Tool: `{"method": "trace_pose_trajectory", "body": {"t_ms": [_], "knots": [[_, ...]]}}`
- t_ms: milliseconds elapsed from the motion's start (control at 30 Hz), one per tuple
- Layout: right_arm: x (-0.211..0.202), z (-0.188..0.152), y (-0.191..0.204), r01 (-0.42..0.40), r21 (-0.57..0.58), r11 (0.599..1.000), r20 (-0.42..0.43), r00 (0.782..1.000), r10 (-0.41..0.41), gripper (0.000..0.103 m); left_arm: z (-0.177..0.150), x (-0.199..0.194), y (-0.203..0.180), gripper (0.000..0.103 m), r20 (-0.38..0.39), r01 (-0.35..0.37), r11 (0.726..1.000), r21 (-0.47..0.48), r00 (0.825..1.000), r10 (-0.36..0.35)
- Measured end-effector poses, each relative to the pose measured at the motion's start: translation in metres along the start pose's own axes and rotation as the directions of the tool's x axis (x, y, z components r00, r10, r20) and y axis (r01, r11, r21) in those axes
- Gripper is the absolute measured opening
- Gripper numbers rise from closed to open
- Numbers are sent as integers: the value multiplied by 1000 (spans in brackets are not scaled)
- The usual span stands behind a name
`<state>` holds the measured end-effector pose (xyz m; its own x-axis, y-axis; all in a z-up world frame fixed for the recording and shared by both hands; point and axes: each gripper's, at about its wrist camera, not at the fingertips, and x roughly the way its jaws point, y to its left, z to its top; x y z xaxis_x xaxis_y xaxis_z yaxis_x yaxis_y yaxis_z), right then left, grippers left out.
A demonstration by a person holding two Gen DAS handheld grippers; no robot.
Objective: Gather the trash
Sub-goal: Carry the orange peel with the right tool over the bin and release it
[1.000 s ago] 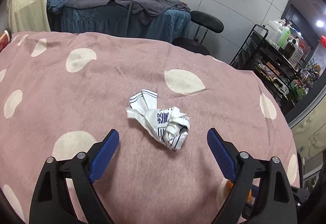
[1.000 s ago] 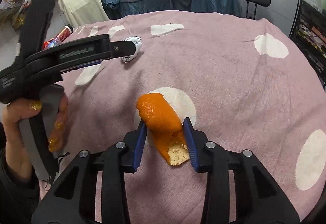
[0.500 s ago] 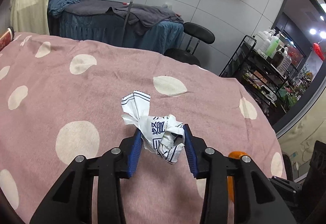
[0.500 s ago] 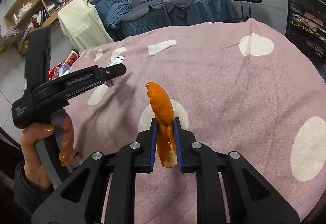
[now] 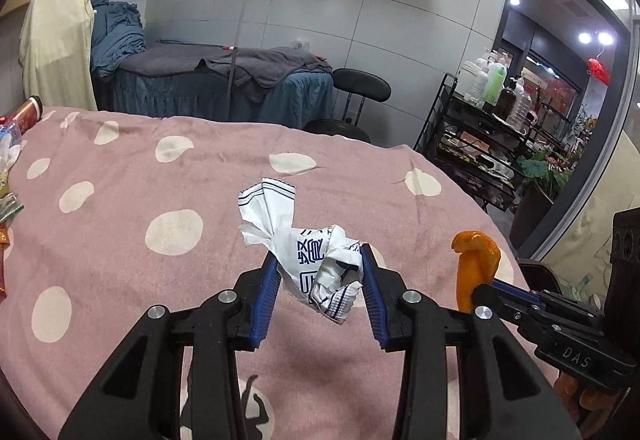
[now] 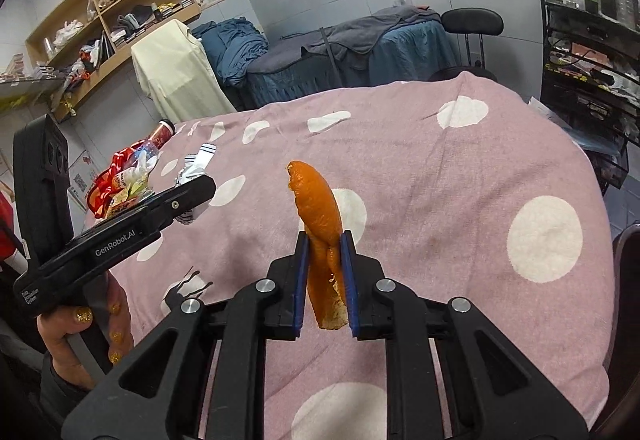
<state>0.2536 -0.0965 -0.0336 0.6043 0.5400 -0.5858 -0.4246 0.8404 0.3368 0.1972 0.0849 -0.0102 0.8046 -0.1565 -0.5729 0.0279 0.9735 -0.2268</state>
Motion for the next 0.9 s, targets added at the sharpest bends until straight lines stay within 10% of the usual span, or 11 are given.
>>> {"method": "trace_pose_trajectory", "body": {"t_ms": [900], "knots": [[-125, -60, -60, 111, 120, 987, 165, 978, -130, 17, -55, -45, -76, 39, 37, 103, 991, 79, 994, -107]]}}
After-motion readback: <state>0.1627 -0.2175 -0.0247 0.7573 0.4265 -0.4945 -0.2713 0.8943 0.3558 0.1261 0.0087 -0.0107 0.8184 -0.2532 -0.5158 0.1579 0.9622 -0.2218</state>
